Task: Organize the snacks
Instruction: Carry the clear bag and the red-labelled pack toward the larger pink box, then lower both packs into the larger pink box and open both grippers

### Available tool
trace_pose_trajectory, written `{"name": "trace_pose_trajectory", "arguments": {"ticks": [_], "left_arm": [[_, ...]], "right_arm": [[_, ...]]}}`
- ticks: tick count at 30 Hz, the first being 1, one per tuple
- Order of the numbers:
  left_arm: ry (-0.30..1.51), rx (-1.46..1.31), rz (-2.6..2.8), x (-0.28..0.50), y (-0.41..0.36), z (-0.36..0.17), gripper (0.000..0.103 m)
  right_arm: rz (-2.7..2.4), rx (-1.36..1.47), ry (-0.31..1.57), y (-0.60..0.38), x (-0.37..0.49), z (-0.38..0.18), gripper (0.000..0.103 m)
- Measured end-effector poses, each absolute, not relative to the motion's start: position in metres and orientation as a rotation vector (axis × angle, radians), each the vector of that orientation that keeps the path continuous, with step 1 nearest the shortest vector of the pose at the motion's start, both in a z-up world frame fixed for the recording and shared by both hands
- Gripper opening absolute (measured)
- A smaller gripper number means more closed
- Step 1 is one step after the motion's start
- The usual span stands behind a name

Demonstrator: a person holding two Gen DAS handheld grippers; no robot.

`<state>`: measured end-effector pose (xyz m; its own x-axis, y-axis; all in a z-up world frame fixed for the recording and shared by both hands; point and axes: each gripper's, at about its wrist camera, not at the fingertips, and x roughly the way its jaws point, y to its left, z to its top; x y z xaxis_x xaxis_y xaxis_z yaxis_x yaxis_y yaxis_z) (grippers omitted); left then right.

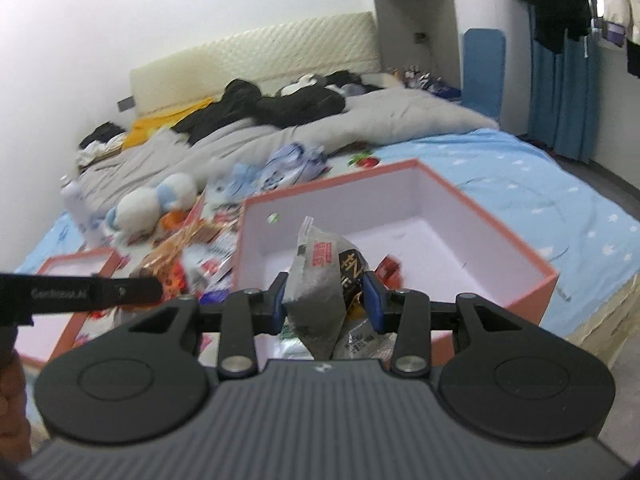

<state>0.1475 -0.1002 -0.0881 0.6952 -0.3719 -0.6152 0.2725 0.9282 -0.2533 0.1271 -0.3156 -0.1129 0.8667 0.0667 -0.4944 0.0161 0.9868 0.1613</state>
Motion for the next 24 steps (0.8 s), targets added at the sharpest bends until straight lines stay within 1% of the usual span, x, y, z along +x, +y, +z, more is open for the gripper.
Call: {"name": "trace_pose_trajectory", "arguments": {"ticks": [8,24], "left_arm": [[0.723,-0.131,-0.397,0.193,-0.136,-0.087,0.022],[0.782,-0.094,-0.429,0.279,-0.18,-0.117,0.022]], "right_arm": [[0.03,0.172,0.541,-0.333,0.16,-0.12,0.042],[0.049,0.203,0.636,-0.354,0.227,-0.161,0.042]]}}
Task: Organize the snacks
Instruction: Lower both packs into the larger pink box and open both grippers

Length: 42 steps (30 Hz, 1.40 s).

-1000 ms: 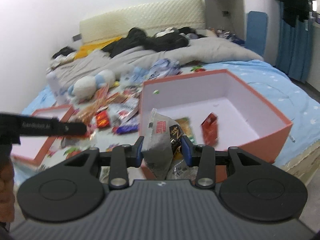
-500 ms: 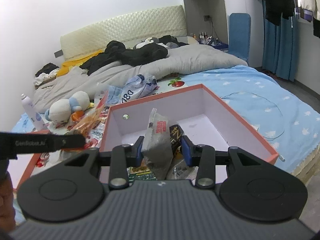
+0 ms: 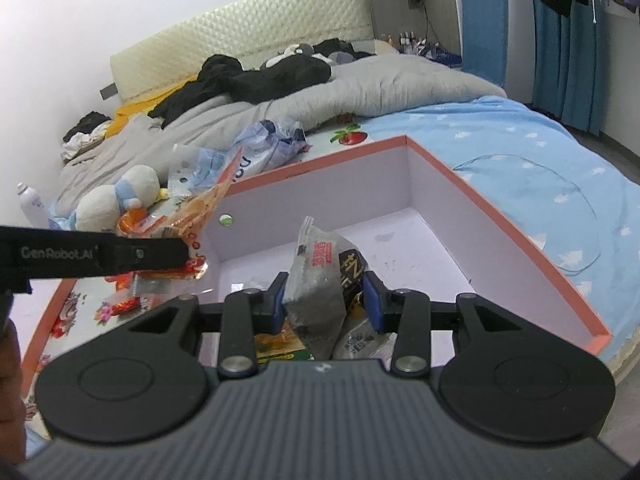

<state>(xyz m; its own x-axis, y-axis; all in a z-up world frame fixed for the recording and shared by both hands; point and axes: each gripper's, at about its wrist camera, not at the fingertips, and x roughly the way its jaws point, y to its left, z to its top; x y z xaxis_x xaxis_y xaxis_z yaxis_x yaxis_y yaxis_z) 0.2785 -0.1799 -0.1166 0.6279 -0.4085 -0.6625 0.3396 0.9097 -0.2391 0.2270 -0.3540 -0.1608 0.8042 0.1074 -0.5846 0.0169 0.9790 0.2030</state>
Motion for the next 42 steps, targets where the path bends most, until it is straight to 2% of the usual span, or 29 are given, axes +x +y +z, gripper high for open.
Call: {"name": "trace_pose_trajectory", "arguments": {"ticks": [8,9,10,11,12,13,14,30,42], "left_arm": [[0.85,-0.091,-0.432,0.306,-0.188,-0.132,0.023],[0.858,-0.092,-0.434,0.308,-0.189,-0.134,0.026],[0.867,-0.099,-0.428,0.309,-0.189,-0.135,0.036],[0.871,-0.105,-0.424,0.309,-0.188,-0.135,0.045],[0.868,-0.11,-0.423,0.308,-0.187,-0.135,0.046],[0.864,-0.109,-0.425,0.307,-0.187,-0.133,0.047],[0.861,-0.108,-0.423,0.306,-0.186,-0.132,0.047],[0.745,-0.103,-0.426,0.239,-0.15,-0.08,0.047],[0.668,-0.109,-0.403,0.168,-0.107,-0.063,0.047]], "right_arm": [[0.054,0.228,0.678,-0.361,0.245,-0.176,0.045],[0.055,0.235,0.679,-0.362,0.244,-0.176,0.045],[0.053,0.24,0.676,-0.363,0.244,-0.176,0.046],[0.053,0.243,0.675,-0.364,0.244,-0.176,0.054],[0.052,0.244,0.671,-0.364,0.243,-0.174,0.058],[0.054,0.244,0.665,-0.365,0.243,-0.174,0.063],[0.056,0.242,0.659,-0.365,0.243,-0.172,0.064],[0.091,0.22,0.574,-0.337,0.189,-0.131,0.064],[0.122,0.202,0.511,-0.311,0.141,-0.115,0.064]]}}
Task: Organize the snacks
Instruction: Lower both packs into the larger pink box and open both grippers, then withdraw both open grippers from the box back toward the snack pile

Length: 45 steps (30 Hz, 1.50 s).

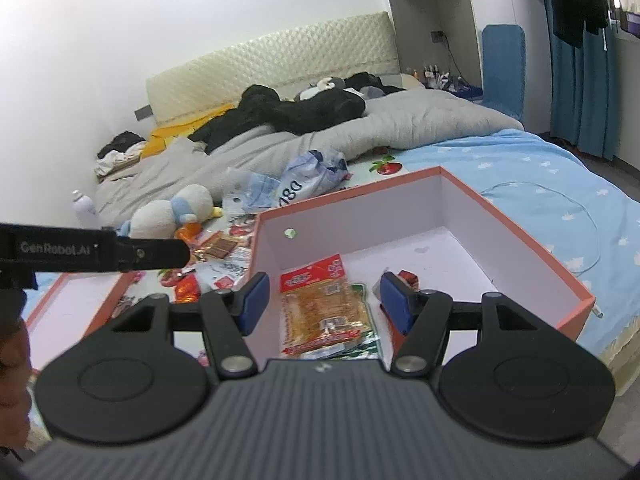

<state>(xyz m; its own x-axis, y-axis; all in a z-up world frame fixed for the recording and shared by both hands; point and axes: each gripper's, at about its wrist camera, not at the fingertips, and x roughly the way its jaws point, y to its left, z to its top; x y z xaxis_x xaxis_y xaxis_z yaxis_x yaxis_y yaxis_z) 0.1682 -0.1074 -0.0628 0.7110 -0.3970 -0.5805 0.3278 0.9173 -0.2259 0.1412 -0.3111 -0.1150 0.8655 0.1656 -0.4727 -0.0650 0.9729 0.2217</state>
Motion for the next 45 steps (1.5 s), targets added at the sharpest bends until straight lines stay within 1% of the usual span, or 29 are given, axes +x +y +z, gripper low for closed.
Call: {"name": "trace_pose_trajectory", "arguments": {"ticks": [14,24,28,37,39,41,45], "left_arm": [[0.618,-0.095,-0.307,0.102,-0.059,-0.058,0.047],[0.608,-0.14,-0.226,0.068,-0.018,-0.057,0.047],[0.611,-0.147,-0.192,0.056,0.001,-0.06,0.058],[0.679,-0.203,-0.168,0.06,0.026,-0.09,0.059],[0.686,-0.207,-0.164,0.064,0.027,-0.096,0.061],[0.691,-0.215,-0.164,0.069,0.029,-0.1,0.066],[0.711,-0.207,-0.175,0.083,0.032,-0.109,0.072]], "right_arm": [[0.201,0.178,0.526,-0.277,0.089,-0.118,0.064],[0.274,0.132,0.533,-0.246,0.063,-0.118,0.064],[0.32,0.134,0.557,-0.232,0.059,-0.126,0.064],[0.334,0.073,0.583,-0.212,0.065,-0.137,0.064],[0.332,0.067,0.589,-0.21,0.068,-0.139,0.064],[0.323,0.041,0.584,-0.205,0.07,-0.141,0.064],[0.331,-0.012,0.57,-0.194,0.077,-0.144,0.063]]}}
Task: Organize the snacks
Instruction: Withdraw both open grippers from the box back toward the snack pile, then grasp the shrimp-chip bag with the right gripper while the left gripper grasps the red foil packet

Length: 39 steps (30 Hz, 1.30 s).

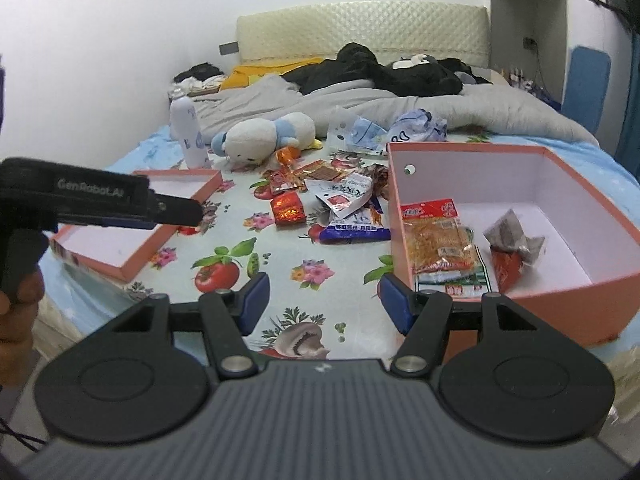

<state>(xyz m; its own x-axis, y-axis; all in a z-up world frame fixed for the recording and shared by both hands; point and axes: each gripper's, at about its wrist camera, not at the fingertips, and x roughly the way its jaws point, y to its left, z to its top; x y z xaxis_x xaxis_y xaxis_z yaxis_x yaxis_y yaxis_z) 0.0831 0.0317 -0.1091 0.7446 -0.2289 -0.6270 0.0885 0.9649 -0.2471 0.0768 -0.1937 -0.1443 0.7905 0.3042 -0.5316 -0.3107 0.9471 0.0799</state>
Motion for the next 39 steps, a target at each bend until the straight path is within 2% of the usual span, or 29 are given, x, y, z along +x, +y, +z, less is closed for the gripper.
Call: {"name": "trace_pose_trajectory", "arguments": {"ticks": [3,13,25,30,34,39], "left_arm": [[0.716,-0.202,-0.149,0.094,0.035,-0.116,0.078],[0.741,-0.286,-0.116,0.162,0.061,-0.141,0.079],[0.835,-0.534,-0.069,0.279,0.079,-0.202,0.079],[0.863,-0.554,-0.039,0.322,0.082,-0.224,0.079],[0.866,-0.619,0.033,0.347,0.098,-0.235,0.078],[0.912,-0.62,-0.002,0.372,0.097,-0.246,0.078]], "right_arm": [[0.337,-0.034,0.563,-0.183,0.087,-0.146,0.063],[0.335,-0.063,0.543,-0.147,0.137,-0.163,0.062],[0.241,-0.332,0.497,-0.102,0.221,-0.217,0.059],[0.212,-0.378,0.486,-0.093,0.251,-0.235,0.059],[0.227,-0.472,0.481,-0.079,0.273,-0.251,0.043],[0.201,-0.554,0.442,-0.067,0.293,-0.264,0.043]]}}
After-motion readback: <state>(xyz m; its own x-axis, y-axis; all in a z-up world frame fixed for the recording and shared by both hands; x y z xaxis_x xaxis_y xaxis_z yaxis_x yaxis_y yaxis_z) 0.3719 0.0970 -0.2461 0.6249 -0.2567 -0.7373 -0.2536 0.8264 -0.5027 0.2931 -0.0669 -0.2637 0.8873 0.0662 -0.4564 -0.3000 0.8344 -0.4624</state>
